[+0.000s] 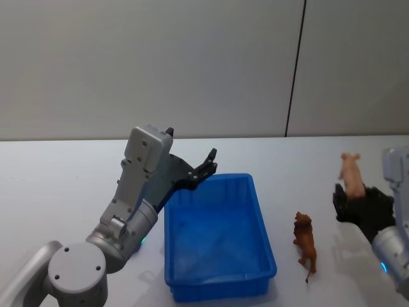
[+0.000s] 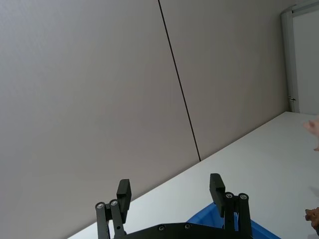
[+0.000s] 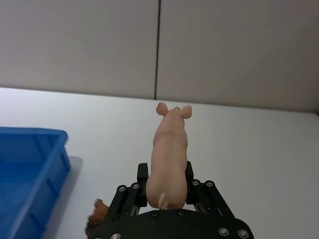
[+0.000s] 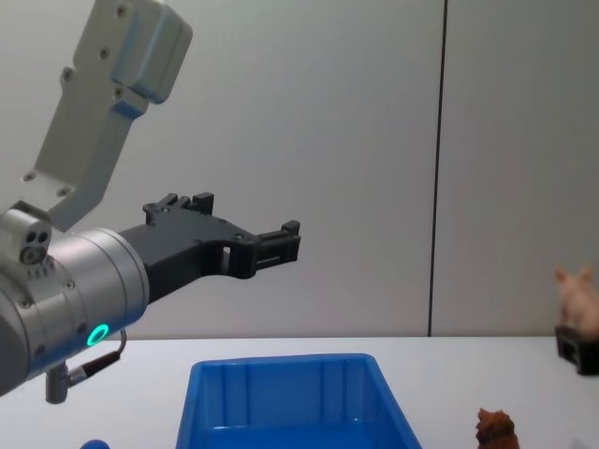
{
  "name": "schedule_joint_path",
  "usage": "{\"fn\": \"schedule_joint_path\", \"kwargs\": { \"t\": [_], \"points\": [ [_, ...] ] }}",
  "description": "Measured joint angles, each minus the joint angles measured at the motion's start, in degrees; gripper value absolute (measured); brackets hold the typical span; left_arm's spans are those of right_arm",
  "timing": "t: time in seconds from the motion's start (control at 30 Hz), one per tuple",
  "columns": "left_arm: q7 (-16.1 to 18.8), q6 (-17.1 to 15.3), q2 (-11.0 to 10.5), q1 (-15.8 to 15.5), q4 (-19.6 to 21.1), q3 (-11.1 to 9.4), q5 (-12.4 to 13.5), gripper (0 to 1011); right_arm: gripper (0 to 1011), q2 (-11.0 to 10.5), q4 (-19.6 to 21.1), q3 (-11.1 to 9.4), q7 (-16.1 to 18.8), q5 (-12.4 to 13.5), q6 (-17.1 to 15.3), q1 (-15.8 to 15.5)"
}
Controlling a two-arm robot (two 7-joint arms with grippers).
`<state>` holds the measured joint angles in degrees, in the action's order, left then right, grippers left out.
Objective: Pick up the two dolls from the table and place them into the box.
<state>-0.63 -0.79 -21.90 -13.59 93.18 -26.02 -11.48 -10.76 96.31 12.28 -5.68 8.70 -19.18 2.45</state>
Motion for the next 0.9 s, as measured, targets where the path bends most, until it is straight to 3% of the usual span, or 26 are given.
{"fn": "schedule_joint_path", "kwargs": {
  "t": [0.57, 0.9],
  "points": [
    [0.00, 0.00, 0.00, 0.00, 0.00, 0.00, 0.00, 1001, 379, 2.14, 3.75, 2.85, 8.73, -3.10, -0.11, 1.74],
    [0.00, 0.00, 0.00, 0.00, 0.00, 0.00, 0.00, 1001, 379, 4.57, 3.37, 5.34, 14.27, -4.70, -5.63, 3.52]
  ]
}}
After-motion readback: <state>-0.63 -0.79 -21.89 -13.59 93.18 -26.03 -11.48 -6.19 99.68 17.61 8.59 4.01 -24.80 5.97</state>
